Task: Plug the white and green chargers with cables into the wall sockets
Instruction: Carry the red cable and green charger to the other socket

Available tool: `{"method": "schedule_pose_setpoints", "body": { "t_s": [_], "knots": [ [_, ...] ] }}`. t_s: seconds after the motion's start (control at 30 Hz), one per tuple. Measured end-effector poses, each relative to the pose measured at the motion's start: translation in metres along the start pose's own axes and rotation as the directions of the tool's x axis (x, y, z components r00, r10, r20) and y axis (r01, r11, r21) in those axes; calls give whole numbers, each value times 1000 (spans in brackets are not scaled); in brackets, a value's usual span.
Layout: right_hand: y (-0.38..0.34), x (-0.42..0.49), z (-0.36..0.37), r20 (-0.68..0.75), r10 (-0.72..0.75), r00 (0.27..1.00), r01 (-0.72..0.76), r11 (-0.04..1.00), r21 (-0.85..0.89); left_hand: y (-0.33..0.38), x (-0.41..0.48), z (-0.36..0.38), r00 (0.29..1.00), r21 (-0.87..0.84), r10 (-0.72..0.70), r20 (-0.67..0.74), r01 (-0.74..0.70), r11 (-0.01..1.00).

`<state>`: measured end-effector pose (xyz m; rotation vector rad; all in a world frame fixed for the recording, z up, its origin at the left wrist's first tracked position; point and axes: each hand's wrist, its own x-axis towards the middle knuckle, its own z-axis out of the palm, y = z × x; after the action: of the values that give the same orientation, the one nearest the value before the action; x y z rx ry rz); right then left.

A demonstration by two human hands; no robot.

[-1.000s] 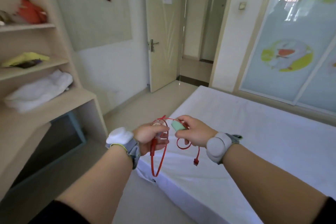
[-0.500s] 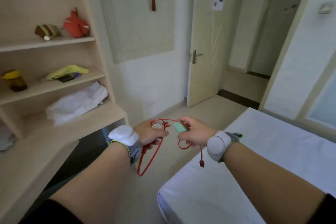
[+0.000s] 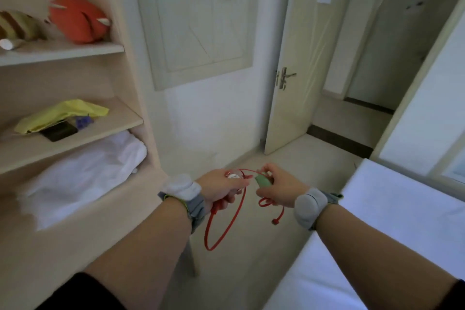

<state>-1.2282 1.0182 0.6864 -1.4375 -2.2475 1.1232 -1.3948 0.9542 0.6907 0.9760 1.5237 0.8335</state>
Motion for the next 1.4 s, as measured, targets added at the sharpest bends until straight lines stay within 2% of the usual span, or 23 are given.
{"method": "schedule_pose_setpoints", "body": {
  "t_s": [0.13,0.3,0.33,0.4,0.43,0.53,0.63,0.73,0.83,0.93,1.03,1.17,1.33,1.4],
  "knots": [
    [-6,65,-12,-48,136,990,-137,990,-33,28,84,-41,986,-62,9,166,1,998],
    [11,102,-33,-85,267,960,-265,964,38,47,140,-34,975,-134,49,218,-20,991],
    [26,129,-50,-117,311,943,-305,950,65,63,176,-24,967,-131,54,249,-21,991],
    [35,148,-65,-136,335,932,-325,942,86,74,195,-21,974,-111,33,225,-9,994],
    [52,177,-86,-158,350,923,-331,934,136,92,234,-13,969,-75,50,241,-33,997],
    [70,210,-108,-160,369,915,-350,927,135,112,274,-11,970,-28,50,238,-45,999],
    [90,258,-137,-124,385,915,-366,919,148,143,334,-7,976,-25,28,215,-23,999],
    [101,303,-171,-154,369,917,-348,926,147,174,393,-2,975,-85,45,218,-27,996],
    [120,345,-209,-165,414,895,-368,896,249,200,448,14,969,-168,-5,246,48,985],
    [143,384,-243,-218,422,880,-363,893,266,226,494,27,964,-174,-73,255,120,977],
    [163,422,-274,-284,436,854,-376,895,241,249,541,40,950,-212,-112,290,178,961],
    [197,497,-337,-383,462,800,-394,886,245,297,648,63,943,-224,-72,325,151,963],
    [234,576,-418,-444,556,703,-418,828,374,360,774,91,939,-181,-66,337,134,974],
    [238,591,-438,-473,559,681,-407,826,391,376,799,101,956,-170,-48,289,100,980]
  ]
}}
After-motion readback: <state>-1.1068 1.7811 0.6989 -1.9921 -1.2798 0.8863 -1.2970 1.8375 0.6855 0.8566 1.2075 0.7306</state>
